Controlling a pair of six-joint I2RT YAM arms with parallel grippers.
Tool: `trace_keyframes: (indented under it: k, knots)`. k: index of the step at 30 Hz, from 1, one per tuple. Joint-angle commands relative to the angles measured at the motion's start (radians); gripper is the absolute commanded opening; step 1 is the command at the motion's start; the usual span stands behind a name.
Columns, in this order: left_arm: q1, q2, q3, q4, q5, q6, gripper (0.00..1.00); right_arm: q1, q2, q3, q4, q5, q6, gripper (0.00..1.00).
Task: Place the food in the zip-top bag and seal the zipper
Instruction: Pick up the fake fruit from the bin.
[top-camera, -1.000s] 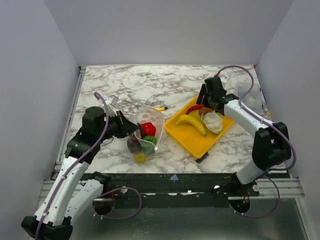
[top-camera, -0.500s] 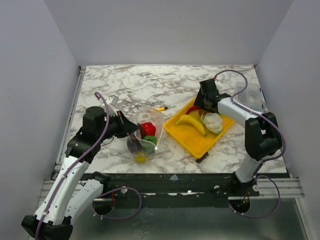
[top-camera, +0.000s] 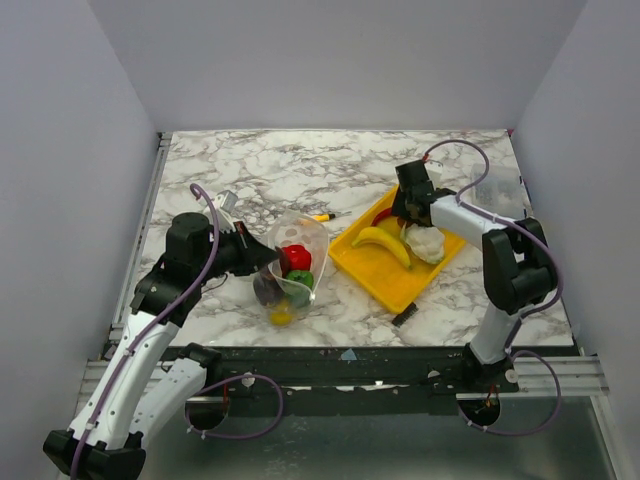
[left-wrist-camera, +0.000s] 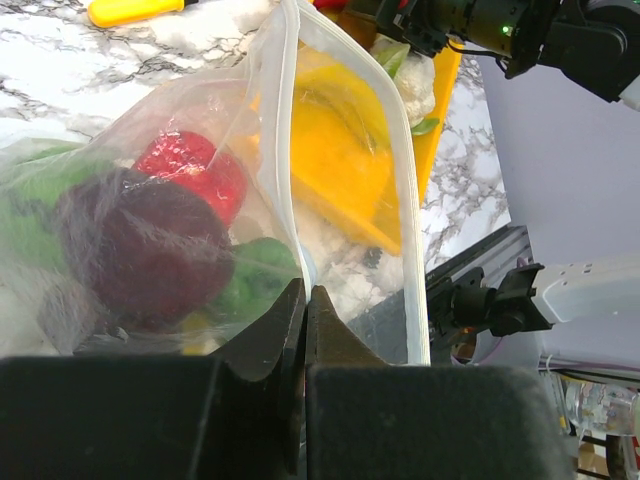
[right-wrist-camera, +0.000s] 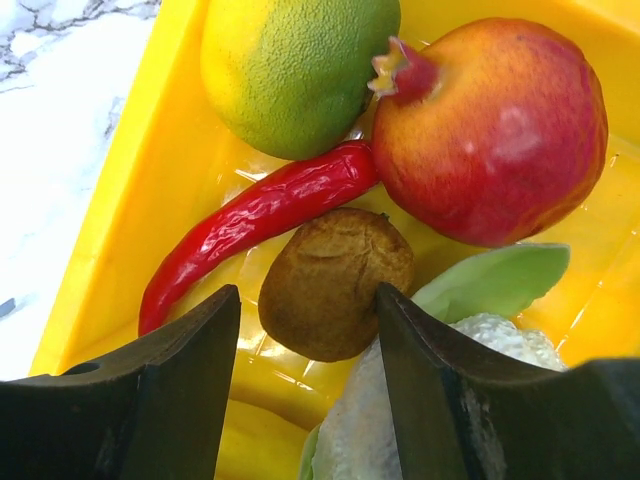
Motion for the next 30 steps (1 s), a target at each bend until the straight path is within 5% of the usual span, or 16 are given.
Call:
trace_keyframes:
  k: [1, 15, 20, 30]
  knots:
    - [0.005, -0.018, -0.005, -0.002, 0.011, 0.003, 0.00, 0.002, 0.084, -0.004, 0.017, 0.007, -0.022, 0.59]
    - [0.005, -0.012, -0.008, 0.003, 0.014, -0.003, 0.00, 0.011, 0.125, 0.020, -0.006, 0.042, -0.065, 0.62]
    - [0.005, -0.012, -0.005, 0.000, 0.012, -0.003, 0.00, 0.018, 0.067, 0.025, -0.008, 0.030, -0.073, 0.43]
    - [0.005, -0.006, -0.007, 0.011, 0.017, -0.010, 0.00, 0.027, -0.154, 0.004, -0.052, -0.001, -0.085, 0.33]
